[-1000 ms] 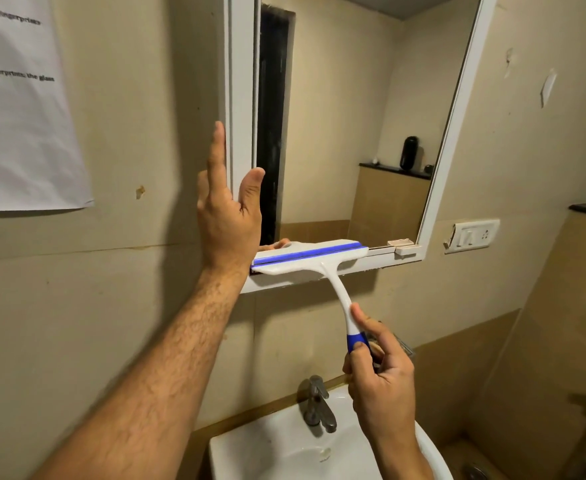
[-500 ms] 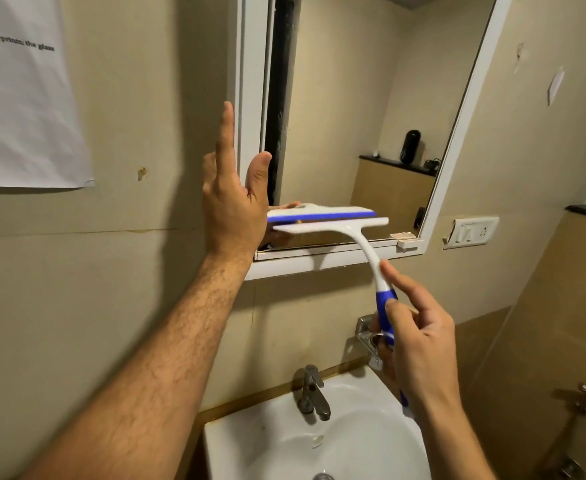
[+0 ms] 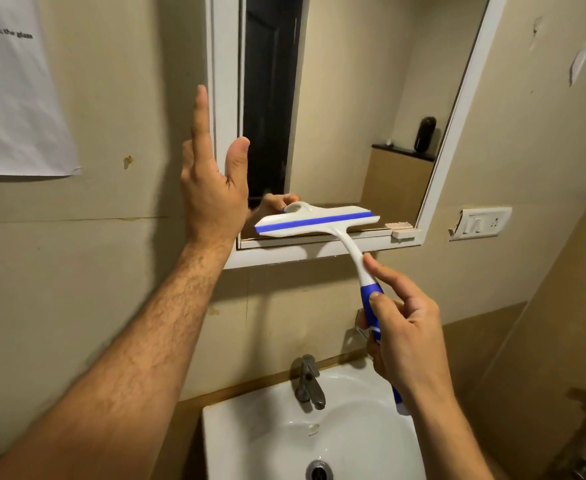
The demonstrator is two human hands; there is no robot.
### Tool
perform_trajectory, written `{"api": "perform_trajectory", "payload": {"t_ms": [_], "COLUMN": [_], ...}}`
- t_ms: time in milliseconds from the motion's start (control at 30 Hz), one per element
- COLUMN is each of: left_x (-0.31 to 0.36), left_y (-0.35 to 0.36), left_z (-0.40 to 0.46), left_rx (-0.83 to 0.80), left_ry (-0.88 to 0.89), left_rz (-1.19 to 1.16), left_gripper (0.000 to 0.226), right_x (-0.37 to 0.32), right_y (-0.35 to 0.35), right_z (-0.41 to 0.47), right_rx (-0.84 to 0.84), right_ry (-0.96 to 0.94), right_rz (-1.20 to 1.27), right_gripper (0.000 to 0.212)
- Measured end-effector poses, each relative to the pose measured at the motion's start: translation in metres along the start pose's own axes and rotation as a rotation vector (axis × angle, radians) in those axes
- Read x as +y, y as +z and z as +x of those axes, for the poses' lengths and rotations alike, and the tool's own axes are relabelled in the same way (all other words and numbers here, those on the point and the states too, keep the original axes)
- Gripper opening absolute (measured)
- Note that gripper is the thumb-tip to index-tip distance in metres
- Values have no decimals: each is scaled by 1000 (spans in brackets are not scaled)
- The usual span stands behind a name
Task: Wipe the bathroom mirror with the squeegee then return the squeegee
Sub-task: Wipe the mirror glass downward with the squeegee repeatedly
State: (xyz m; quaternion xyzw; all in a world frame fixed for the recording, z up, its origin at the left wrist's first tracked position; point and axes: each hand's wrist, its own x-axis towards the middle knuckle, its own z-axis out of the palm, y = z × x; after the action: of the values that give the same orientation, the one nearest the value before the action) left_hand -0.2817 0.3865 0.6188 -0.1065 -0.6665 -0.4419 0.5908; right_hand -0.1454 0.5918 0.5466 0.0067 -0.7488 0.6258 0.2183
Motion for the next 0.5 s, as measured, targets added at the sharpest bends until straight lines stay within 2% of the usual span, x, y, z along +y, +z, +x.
{"api": "perform_trajectory", "payload": {"t_ms": [267,500], "left_x": [14,13], "left_y": [1,2], "left_z": [-5,-2], "left_rx": [17,32], "left_ry": [72,38], "left_rz": [27,55], "left_gripper": [57,59], "right_x": [7,-7], "right_y": [-14,-40], "right_z": [0,11], "right_rx": [-46,-94], "right_ry": [42,65], "right_rz": [-28,24], "right_gripper": [41,40]}}
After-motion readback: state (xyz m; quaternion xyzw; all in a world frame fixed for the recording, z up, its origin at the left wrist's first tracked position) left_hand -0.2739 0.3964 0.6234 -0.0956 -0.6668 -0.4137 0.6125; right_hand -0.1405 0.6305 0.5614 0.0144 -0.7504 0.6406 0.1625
